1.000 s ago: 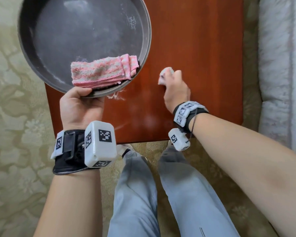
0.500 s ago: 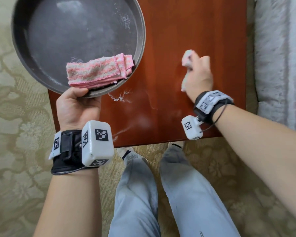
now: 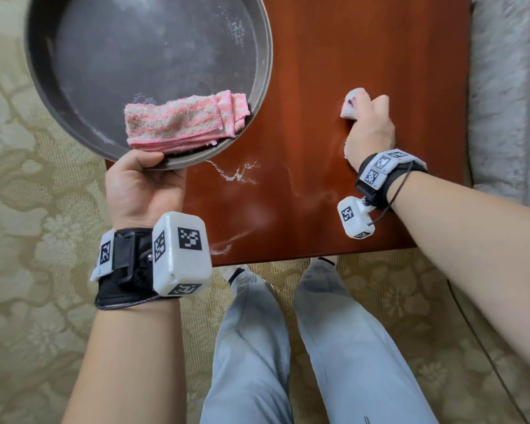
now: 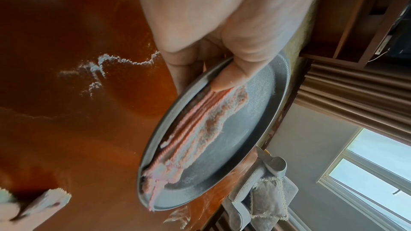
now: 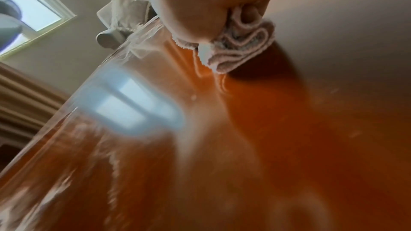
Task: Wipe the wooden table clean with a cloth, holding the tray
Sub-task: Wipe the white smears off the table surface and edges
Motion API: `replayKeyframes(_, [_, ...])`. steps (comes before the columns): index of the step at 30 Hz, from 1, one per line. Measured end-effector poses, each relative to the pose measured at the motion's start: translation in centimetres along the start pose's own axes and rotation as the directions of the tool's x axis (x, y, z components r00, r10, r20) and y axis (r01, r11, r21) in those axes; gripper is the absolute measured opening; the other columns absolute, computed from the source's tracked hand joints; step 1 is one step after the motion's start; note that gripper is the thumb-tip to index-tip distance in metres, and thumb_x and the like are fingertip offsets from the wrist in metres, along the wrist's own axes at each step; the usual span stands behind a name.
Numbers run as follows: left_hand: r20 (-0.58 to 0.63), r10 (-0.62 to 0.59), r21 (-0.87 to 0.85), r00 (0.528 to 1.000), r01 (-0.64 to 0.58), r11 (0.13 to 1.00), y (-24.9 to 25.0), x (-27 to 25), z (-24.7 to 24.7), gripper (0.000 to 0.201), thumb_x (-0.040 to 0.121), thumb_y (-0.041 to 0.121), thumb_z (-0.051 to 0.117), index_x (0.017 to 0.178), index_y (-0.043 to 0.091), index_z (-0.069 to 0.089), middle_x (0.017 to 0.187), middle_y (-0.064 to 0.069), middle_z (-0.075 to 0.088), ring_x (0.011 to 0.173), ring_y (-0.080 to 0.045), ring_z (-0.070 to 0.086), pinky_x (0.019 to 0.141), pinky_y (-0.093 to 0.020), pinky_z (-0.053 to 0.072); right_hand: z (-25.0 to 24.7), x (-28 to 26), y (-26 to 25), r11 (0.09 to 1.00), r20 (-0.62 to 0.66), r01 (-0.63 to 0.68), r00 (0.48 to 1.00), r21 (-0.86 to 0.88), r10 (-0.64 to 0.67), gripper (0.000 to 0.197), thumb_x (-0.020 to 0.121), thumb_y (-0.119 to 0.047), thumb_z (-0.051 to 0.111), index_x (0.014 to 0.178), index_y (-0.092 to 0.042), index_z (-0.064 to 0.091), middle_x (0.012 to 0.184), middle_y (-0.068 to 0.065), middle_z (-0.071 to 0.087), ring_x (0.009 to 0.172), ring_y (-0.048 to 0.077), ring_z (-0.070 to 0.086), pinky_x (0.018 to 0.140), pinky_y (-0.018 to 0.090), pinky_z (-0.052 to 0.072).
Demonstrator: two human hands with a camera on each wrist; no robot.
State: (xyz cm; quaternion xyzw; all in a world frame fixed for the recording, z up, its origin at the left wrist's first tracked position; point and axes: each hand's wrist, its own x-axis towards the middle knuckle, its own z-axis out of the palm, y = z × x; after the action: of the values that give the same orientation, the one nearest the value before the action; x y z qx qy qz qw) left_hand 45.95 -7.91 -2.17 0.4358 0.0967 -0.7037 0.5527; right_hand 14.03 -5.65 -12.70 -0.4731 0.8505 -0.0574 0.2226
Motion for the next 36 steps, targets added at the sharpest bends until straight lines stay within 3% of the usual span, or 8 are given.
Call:
replayKeyframes(3, [0.01, -0.003, -0.009, 1.0, 0.003, 1.0, 1.5, 0.0, -0.9, 0.055, 0.039, -0.014, 0.055, 0.092, -0.01, 0.07, 0.108, -0.024, 0.067, 0.105, -0.041, 0.065, 0.1, -0.05, 0.051, 1.6, -1.6, -3.8, 0.989, 0.012, 0.121, 0.993, -0.079, -0.121, 0.042, 0.083, -0.006, 0.043, 0.123, -0.018, 0.049, 0.107, 0.013, 0.043, 0.075, 0.029, 0.048, 0.064, 0.037, 0.043])
replayKeyframes(7, [-0.009, 0.02, 0.02, 1.0, -0.02, 1.0, 3.4, -0.7, -2.2, 0.041, 0.058, -0.011, 0.04, 0.079, -0.007, 0.076, 0.099, -0.022, 0.07, 0.096, -0.038, 0.069, 0.095, -0.046, 0.054, 4.5, -5.1, -8.4, 0.952, 0.122, 0.302, 0.948, -0.058, -0.293, 0.04, 0.087, -0.009, 0.043, 0.125, -0.021, 0.05, 0.103, 0.01, 0.042, 0.076, 0.028, 0.049, 0.061, 0.035, 0.039])
replayKeyframes(14, [-0.056, 0.038, 0.015, 0.998, -0.038, 0.999, 5.6, -1.9, -2.9, 0.039, 0.059, -0.011, 0.039, 0.076, -0.008, 0.073, 0.098, -0.021, 0.069, 0.097, -0.037, 0.067, 0.095, -0.043, 0.055, 5.7, -8.4, -12.0, 0.874, 0.264, 0.485, 0.84, 0.023, -0.474, 0.047, 0.089, -0.009, 0.046, 0.132, -0.028, 0.05, 0.103, 0.008, 0.042, 0.072, 0.019, 0.039, 0.061, 0.033, 0.036])
replayKeyframes(21, [-0.045, 0.051, -0.008, 0.998, -0.052, 0.999, 5.2, -1.3, 0.0, 0.044, 0.06, -0.011, 0.038, 0.091, -0.008, 0.069, 0.1, -0.021, 0.07, 0.096, -0.037, 0.069, 0.095, -0.044, 0.055, 0.7, -0.4, -9.4, 0.952, -0.004, 0.269, 0.962, 0.144, -0.271, 0.033, 0.093, -0.011, 0.029, 0.109, -0.024, 0.055, 0.092, -0.006, 0.038, 0.045, 0.018, 0.054, 0.048, 0.034, 0.048])
replayKeyframes(26, [-0.051, 0.065, -0.032, 0.997, -0.066, 0.997, 4.2, 0.1, 1.4, 0.043, 0.061, -0.012, 0.038, 0.084, -0.009, 0.073, 0.103, -0.022, 0.07, 0.099, -0.039, 0.068, 0.098, -0.047, 0.052, -1.3, 6.4, -7.3, 0.965, -0.091, 0.263, 0.961, 0.006, -0.262, 0.038, 0.094, -0.014, 0.03, 0.12, -0.029, 0.054, 0.099, -0.002, 0.038, 0.052, 0.016, 0.05, 0.049, 0.028, 0.044])
replayKeyframes(30, [-0.063, 0.077, -0.073, 0.995, -0.081, 0.994, 4.0, 1.4, 1.8, 0.043, 0.061, -0.012, 0.037, 0.084, -0.01, 0.073, 0.099, -0.023, 0.07, 0.093, -0.039, 0.07, 0.091, -0.047, 0.056, -0.7, 9.9, -7.0, 0.989, -0.092, 0.111, 0.99, 0.096, -0.102, 0.036, 0.099, -0.038, 0.031, 0.115, -0.013, 0.052, 0.079, -0.009, 0.035, 0.046, 0.009, 0.051, 0.043, 0.022, 0.044])
replayKeyframes(33, [-0.077, 0.079, -0.089, 0.994, -0.086, 0.992, 4.2, 1.8, 1.6, 0.042, 0.059, -0.012, 0.038, 0.08, -0.009, 0.074, 0.097, -0.022, 0.071, 0.092, -0.038, 0.07, 0.089, -0.046, 0.057, 0.1, 9.7, -8.2, 0.997, -0.03, 0.078, 0.996, 0.013, -0.078, 0.028, 0.092, -0.032, 0.033, 0.107, -0.013, 0.049, 0.077, -0.008, 0.037, 0.059, 0.013, 0.05, 0.062, 0.037, 0.05])
replayKeyframes(36, [-0.078, 0.084, -0.114, 0.993, -0.093, 0.989, 4.6, 1.9, 1.3, 0.051, 0.046, -0.014, 0.049, 0.091, -0.009, 0.071, 0.101, -0.022, 0.069, 0.095, -0.04, 0.069, 0.089, -0.046, 0.058, 0.8, 7.4, -9.9, 0.954, 0.134, 0.296, 0.948, -0.053, -0.287, 0.037, 0.087, -0.011, 0.04, 0.119, -0.019, 0.056, 0.105, 0.006, 0.048, 0.09, 0.033, 0.057, 0.076, 0.038, 0.05])
